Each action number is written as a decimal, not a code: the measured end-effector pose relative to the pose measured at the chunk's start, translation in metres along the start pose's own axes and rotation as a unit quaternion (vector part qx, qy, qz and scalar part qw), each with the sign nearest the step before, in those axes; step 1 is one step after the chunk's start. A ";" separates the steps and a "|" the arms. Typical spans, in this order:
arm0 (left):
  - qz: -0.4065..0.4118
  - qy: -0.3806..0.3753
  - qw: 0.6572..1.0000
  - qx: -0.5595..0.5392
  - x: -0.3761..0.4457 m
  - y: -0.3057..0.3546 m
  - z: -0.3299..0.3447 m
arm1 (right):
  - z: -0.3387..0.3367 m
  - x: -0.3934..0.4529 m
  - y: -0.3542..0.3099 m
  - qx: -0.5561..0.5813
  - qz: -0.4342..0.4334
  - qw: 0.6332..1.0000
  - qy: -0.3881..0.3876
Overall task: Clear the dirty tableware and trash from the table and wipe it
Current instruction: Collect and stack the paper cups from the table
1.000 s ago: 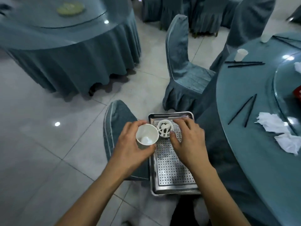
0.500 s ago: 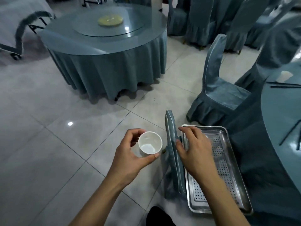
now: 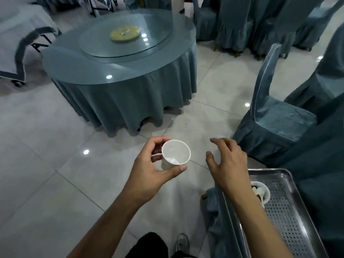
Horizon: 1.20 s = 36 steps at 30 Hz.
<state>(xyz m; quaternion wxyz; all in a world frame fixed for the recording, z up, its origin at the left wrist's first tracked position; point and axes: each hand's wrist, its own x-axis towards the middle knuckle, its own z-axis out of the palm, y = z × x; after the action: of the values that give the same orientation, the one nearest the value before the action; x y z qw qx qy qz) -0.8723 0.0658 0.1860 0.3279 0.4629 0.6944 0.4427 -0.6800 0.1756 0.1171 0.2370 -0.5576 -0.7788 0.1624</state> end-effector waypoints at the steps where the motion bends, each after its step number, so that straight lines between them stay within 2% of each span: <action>1: 0.002 0.001 1.000 -0.005 0.016 0.001 -0.001 | 0.002 0.013 -0.003 -0.004 -0.006 1.000 0.007; 11: 0.051 -0.070 0.996 -0.013 0.226 -0.002 0.012 | 0.031 0.175 0.017 -0.046 0.054 0.996 0.058; 16: 0.089 -0.151 0.985 0.004 0.348 0.015 0.033 | 0.037 0.276 0.023 -0.077 0.101 0.990 0.066; 22: 0.137 -0.254 0.957 -0.004 0.475 0.050 0.091 | 0.031 0.368 0.053 -0.110 0.168 0.974 0.100; 32: 0.200 -0.353 0.914 0.019 0.640 0.113 0.235 | -0.003 0.470 0.191 -0.133 0.312 0.920 0.197; 36: 0.215 -0.396 0.892 0.030 0.694 0.150 0.303 | -0.019 0.517 0.250 -0.131 0.361 0.898 0.212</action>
<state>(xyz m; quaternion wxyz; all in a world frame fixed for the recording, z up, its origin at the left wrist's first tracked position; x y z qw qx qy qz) -0.8043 0.8352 0.1731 0.4581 0.7476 0.4037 0.2614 -0.6091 0.7461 0.1005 0.2460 -0.8480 -0.4693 0.0111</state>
